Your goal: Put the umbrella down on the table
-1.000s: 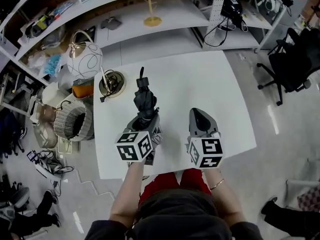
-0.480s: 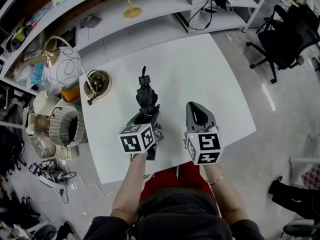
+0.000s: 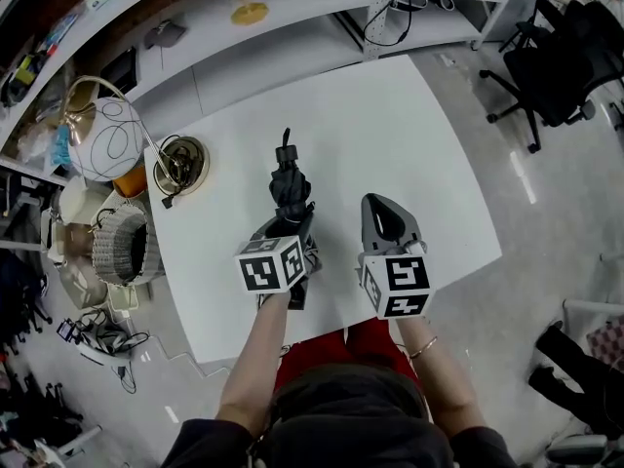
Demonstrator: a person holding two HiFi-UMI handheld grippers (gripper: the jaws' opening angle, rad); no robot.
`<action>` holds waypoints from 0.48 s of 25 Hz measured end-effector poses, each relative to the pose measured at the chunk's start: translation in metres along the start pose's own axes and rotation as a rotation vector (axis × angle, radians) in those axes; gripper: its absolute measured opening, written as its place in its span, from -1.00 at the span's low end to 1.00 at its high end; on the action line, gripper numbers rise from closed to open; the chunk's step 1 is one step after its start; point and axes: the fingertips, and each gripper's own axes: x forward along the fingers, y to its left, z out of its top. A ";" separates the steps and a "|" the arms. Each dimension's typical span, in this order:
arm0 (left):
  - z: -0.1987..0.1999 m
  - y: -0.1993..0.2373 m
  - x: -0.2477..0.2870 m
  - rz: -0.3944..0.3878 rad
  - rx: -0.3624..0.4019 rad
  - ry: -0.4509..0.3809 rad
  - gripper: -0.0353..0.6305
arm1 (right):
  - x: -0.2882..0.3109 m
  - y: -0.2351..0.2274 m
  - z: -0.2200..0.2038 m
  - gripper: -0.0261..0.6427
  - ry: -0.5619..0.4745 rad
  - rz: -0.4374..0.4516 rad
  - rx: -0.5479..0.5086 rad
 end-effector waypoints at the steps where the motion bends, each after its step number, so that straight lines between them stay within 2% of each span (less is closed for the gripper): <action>1: 0.000 0.001 0.001 0.000 -0.006 0.007 -0.31 | 0.002 0.000 0.000 -0.88 0.004 0.002 -0.001; 12: 0.003 0.008 0.018 0.011 -0.014 0.044 -0.29 | 0.015 0.005 -0.001 -0.88 0.023 0.022 -0.005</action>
